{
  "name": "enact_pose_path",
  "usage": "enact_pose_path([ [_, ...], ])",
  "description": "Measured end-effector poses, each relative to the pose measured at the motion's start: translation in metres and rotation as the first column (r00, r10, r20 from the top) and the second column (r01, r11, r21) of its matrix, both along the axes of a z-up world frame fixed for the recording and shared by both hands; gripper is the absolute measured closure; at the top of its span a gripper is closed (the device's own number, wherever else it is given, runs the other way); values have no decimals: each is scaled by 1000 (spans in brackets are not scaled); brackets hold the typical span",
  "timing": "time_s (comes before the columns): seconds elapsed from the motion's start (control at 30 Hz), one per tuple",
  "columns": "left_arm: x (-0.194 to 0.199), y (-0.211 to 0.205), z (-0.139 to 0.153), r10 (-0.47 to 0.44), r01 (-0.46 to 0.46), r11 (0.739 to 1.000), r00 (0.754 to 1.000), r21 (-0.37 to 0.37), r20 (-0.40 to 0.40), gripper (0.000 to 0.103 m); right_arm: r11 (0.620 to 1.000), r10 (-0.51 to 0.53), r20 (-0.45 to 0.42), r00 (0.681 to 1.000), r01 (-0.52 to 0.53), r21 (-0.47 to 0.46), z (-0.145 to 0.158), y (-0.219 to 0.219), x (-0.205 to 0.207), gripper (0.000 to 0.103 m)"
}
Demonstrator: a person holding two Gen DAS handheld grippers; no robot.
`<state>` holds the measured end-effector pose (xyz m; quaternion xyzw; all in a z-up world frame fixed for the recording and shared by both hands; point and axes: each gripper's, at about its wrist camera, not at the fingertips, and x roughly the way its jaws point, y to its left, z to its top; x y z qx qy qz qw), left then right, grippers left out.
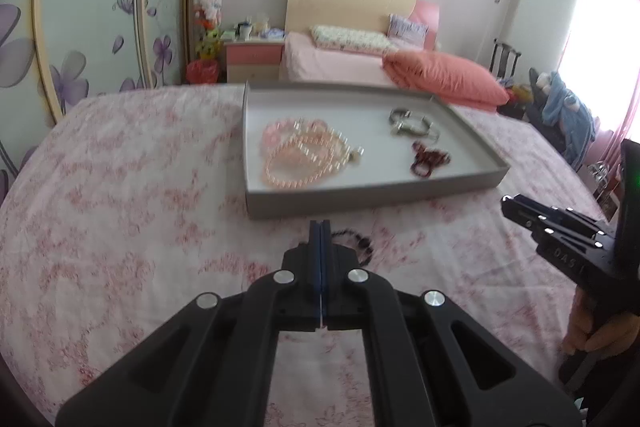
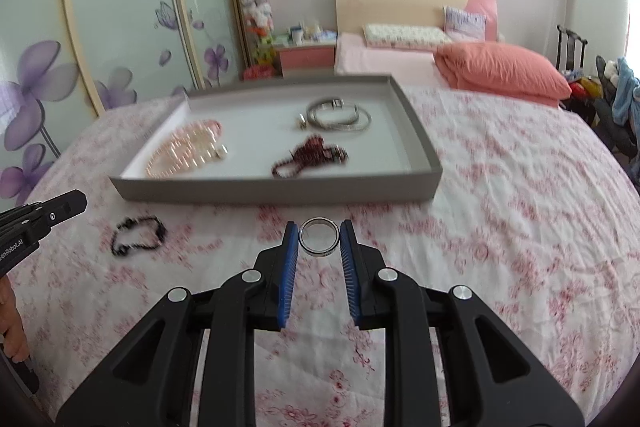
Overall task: Organize jewelry
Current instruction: 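Lift and carry the silver ring and black bead bracelet over the tray with both tools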
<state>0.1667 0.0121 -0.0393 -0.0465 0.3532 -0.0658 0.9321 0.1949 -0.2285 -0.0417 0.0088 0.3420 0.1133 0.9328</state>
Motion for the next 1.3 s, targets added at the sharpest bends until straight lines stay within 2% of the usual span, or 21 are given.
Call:
enact_pose_path([
  [0.17, -5, -3, 17, -16, 17, 1000, 998, -18, 57, 102, 1000, 16, 73, 997, -17, 5, 15, 4, -6, 80],
  [0.23, -3, -2, 19, -22, 23, 1000, 998, -19, 55, 102, 1000, 25, 89, 996, -25, 2, 18, 7, -7, 80],
  [0.37, 7, -9, 1, -62, 62, 996, 998, 63, -7, 101, 1000, 31, 87, 996, -31, 3, 17, 7, -7, 80],
  [0.43, 10, -10, -12, -70, 74, 993, 997, 92, -41, 97, 1000, 29, 78, 997, -30, 4, 14, 6, -6, 80],
  [0.5, 16, -9, -25, -69, 77, 992, 995, 101, -75, 82, 1000, 28, 70, 997, -28, 3, 12, 6, -6, 80],
  [0.57, 20, -6, -33, -70, 80, 992, 993, 98, -98, 76, 1000, 28, 63, 998, -28, 3, 11, 5, -4, 80],
  [0.77, 34, -4, -51, -81, 100, 987, 985, 124, -151, 72, 1000, 29, 61, 998, -30, 5, 10, 5, -3, 80],
  [0.97, 42, -9, -58, -84, 111, 981, 982, 157, -172, 73, 999, 33, 55, 998, -33, 7, 9, 7, -2, 80],
  [1.07, 42, -13, -58, -97, 127, 977, 980, 171, -172, 96, 999, 31, 55, 998, -32, 11, 9, 7, -2, 80],
  [1.2, 38, -12, -56, -93, 121, 980, 981, 161, -172, 97, 999, 31, 63, 998, -32, 14, 11, 6, -3, 80],
  [1.3, 31, -9, -48, -91, 110, 985, 987, 137, -135, 97, 999, 29, 84, 996, -31, 23, 17, 4, -5, 80],
])
